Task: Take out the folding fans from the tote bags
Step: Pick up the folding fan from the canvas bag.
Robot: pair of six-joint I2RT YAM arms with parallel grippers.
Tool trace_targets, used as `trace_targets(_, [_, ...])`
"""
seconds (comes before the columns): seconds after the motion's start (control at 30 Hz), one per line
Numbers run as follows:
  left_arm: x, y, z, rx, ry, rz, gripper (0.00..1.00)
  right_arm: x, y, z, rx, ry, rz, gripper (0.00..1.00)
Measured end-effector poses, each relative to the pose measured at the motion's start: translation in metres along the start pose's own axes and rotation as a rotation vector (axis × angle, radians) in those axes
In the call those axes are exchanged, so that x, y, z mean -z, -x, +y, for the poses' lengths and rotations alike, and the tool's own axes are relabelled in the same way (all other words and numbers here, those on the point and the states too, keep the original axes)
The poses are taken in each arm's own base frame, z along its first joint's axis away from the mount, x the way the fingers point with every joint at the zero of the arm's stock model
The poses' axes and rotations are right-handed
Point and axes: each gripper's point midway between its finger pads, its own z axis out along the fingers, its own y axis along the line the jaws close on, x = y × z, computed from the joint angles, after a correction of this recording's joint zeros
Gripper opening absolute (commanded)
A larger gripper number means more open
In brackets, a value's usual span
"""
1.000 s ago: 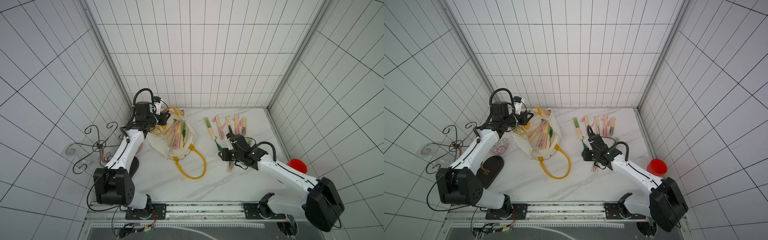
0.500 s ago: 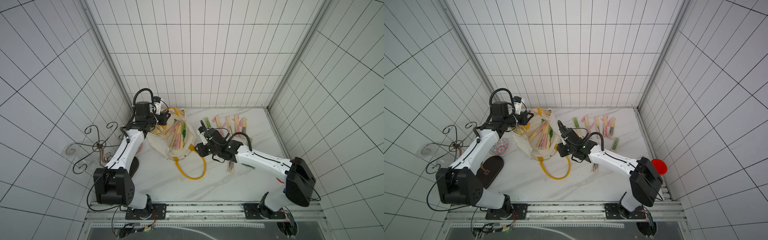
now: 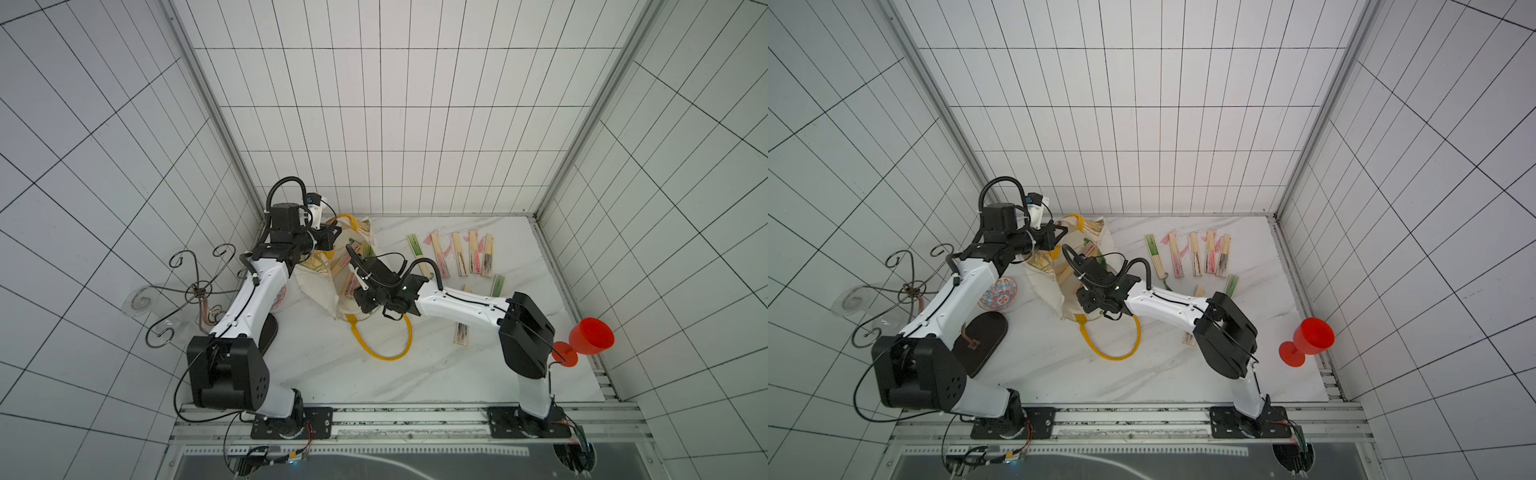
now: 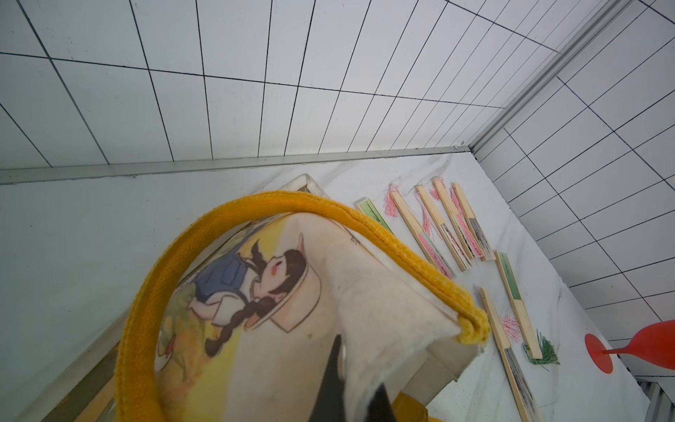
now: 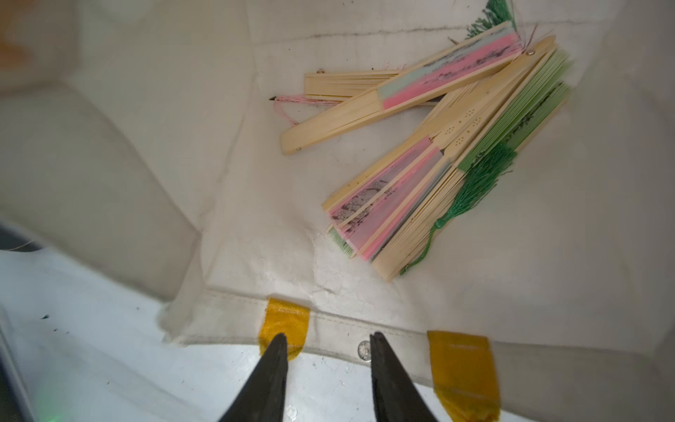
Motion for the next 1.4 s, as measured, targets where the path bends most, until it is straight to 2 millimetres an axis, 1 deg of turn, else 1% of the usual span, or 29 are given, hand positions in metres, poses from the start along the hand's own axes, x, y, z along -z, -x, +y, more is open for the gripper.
trace_targets(0.07, [0.0, 0.0, -0.001, 0.002, -0.003, 0.0, 0.0, -0.011, -0.004, -0.003, -0.001, -0.024, 0.021, 0.39])
trace_targets(0.13, [0.0, 0.0, -0.001, 0.004, -0.005, 0.0, 0.0, -0.022, -0.008, -0.01, -0.012, -0.052, 0.046, 0.4])
trace_targets(0.23, [0.0, 0.0, -0.001, 0.004, -0.008, -0.001, 0.0, -0.034, -0.014, -0.017, -0.033, -0.073, 0.074, 0.41])
trace_targets(0.43, [0.0, 0.001, -0.002, 0.003, -0.012, -0.005, 0.0, -0.054, -0.022, -0.041, -0.1, -0.126, 0.124, 0.43])
trace_targets(0.6, [0.0, 0.001, -0.002, 0.004, -0.013, -0.004, 0.0, -0.064, -0.03, -0.061, -0.141, -0.164, 0.16, 0.44])
trace_targets(0.7, [0.0, 0.001, -0.003, 0.008, -0.018, -0.004, 0.0, -0.07, -0.033, -0.069, -0.159, -0.173, 0.175, 0.45])
trace_targets(0.83, [-0.002, -0.001, -0.006, 0.01, -0.024, 0.006, 0.0, -0.077, -0.033, -0.075, -0.182, -0.175, 0.183, 0.45])
trace_targets(0.93, [-0.009, -0.004, -0.012, -0.004, -0.025, 0.038, 0.0, -0.084, -0.029, -0.079, -0.191, -0.18, 0.179, 0.44])
trace_targets(1.03, [-0.018, -0.008, -0.021, -0.025, -0.031, 0.072, 0.0, -0.089, -0.031, -0.082, -0.193, -0.193, 0.188, 0.44])
trace_targets(1.17, [-0.022, -0.01, -0.026, -0.046, -0.031, 0.092, 0.0, -0.088, -0.031, -0.085, -0.193, -0.212, 0.193, 0.42])
trace_targets(1.4, [-0.022, -0.011, -0.025, -0.054, -0.022, 0.101, 0.0, -0.087, -0.032, -0.091, -0.197, -0.227, 0.2, 0.41])
